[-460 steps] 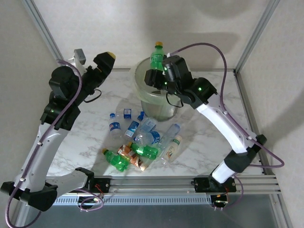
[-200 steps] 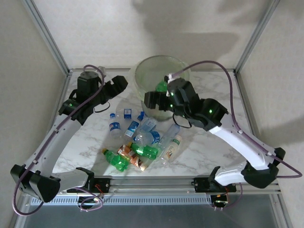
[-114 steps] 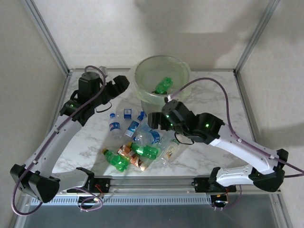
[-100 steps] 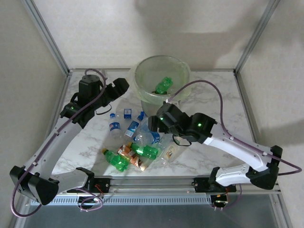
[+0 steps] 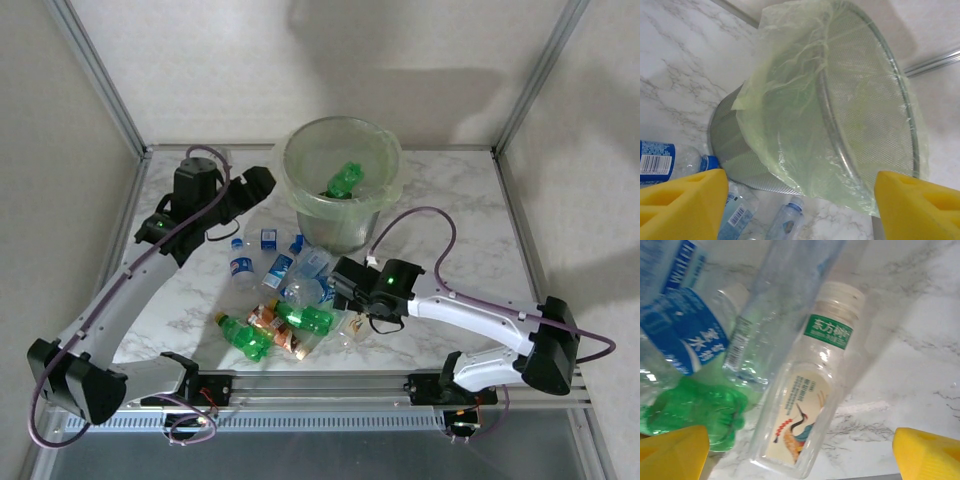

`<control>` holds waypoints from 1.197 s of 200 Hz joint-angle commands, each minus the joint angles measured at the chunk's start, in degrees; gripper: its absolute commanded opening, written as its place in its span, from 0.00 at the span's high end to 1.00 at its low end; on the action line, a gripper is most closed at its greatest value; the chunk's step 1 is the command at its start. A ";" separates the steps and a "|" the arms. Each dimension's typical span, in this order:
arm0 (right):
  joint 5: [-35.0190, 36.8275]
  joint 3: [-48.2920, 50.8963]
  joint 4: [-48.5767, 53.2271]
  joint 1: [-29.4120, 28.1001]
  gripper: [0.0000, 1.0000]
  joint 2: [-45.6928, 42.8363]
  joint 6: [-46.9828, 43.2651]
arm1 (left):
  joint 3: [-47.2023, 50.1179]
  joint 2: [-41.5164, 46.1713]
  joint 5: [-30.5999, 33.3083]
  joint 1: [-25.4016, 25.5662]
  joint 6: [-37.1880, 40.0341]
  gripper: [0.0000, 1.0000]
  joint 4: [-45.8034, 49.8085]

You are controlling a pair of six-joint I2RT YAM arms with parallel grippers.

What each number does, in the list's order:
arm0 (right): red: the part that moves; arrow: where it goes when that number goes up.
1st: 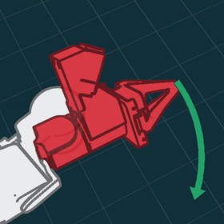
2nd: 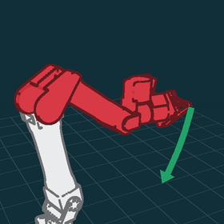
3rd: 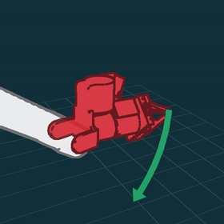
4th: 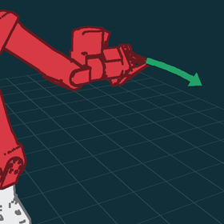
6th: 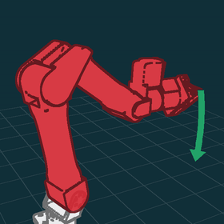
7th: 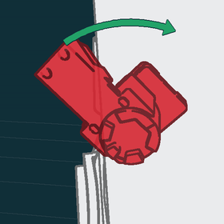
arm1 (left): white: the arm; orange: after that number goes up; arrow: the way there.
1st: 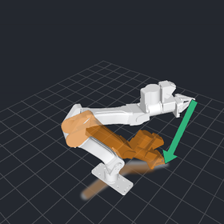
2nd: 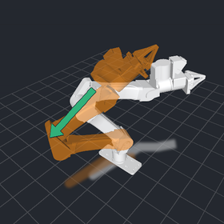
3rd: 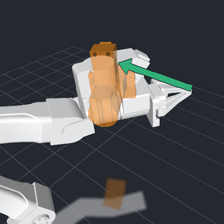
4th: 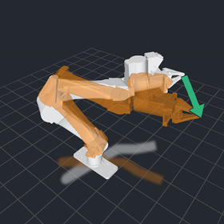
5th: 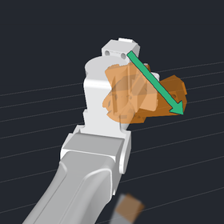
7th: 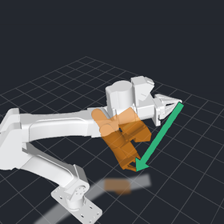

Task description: Put the plastic bottles in the bin

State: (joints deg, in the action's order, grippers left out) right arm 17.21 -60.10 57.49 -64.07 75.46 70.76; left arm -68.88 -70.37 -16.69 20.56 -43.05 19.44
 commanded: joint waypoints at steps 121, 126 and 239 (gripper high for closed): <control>-5.43 5.53 -7.26 2.65 0.06 3.80 4.41 | 3.08 4.16 0.17 0.19 1.07 0.24 -0.42; -5.72 5.81 -7.60 2.69 0.06 4.16 4.39 | 2.94 4.19 0.33 0.20 1.27 0.24 -0.16; -10.53 13.92 -16.94 3.26 0.15 7.19 4.89 | 2.61 3.75 -0.73 0.20 -0.14 0.24 -1.81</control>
State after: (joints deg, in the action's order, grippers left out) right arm 7.25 -47.44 41.93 -60.99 81.73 74.41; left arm -66.59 -66.94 -16.69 20.53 -42.68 19.09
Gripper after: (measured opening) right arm 0.864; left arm 0.762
